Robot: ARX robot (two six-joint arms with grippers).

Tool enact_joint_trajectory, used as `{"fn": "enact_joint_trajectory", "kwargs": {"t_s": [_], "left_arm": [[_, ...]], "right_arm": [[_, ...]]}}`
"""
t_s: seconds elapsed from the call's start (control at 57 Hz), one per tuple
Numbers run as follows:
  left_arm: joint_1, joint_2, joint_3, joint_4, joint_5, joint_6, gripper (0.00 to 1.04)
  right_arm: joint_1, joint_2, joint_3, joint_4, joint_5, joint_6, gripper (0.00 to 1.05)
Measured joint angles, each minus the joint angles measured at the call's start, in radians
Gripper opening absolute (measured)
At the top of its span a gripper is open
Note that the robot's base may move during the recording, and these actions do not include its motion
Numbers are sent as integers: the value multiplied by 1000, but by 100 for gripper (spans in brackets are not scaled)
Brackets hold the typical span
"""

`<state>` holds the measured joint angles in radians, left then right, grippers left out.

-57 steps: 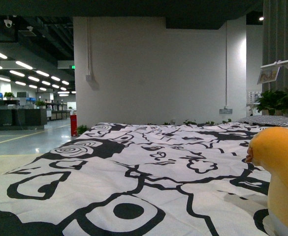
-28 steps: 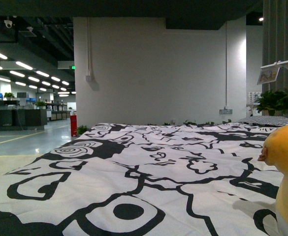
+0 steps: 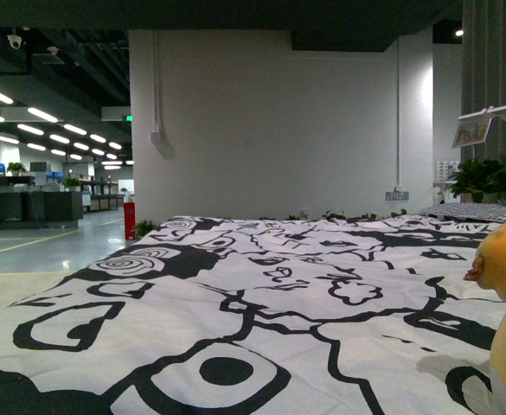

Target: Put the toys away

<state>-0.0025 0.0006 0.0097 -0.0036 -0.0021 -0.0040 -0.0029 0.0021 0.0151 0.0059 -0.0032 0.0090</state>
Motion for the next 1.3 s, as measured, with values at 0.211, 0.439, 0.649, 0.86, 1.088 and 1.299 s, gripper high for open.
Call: {"fn": "enact_joint_trajectory", "kwargs": {"t_s": [0.211,0.439,0.649,0.86,1.088,1.299], "left_arm": [[0,0,0,0,0,0,98],[0,0,0,0,0,0,98],[0,0,0,0,0,0,98],[0,0,0,0,-1,0,98],[0,0,0,0,-2,0,98],[0,0,0,0,2,0,98]], "right_arm": [[0,0,0,0,0,0,6],[0,0,-2,0,0,0,5],[0,0,-2,-2,0,0,5],[0,0,-2,-2,0,0,5],[3,1,-2,-4,-12,-3,5],[3,1,-2,-10,0,-3,5]]}}
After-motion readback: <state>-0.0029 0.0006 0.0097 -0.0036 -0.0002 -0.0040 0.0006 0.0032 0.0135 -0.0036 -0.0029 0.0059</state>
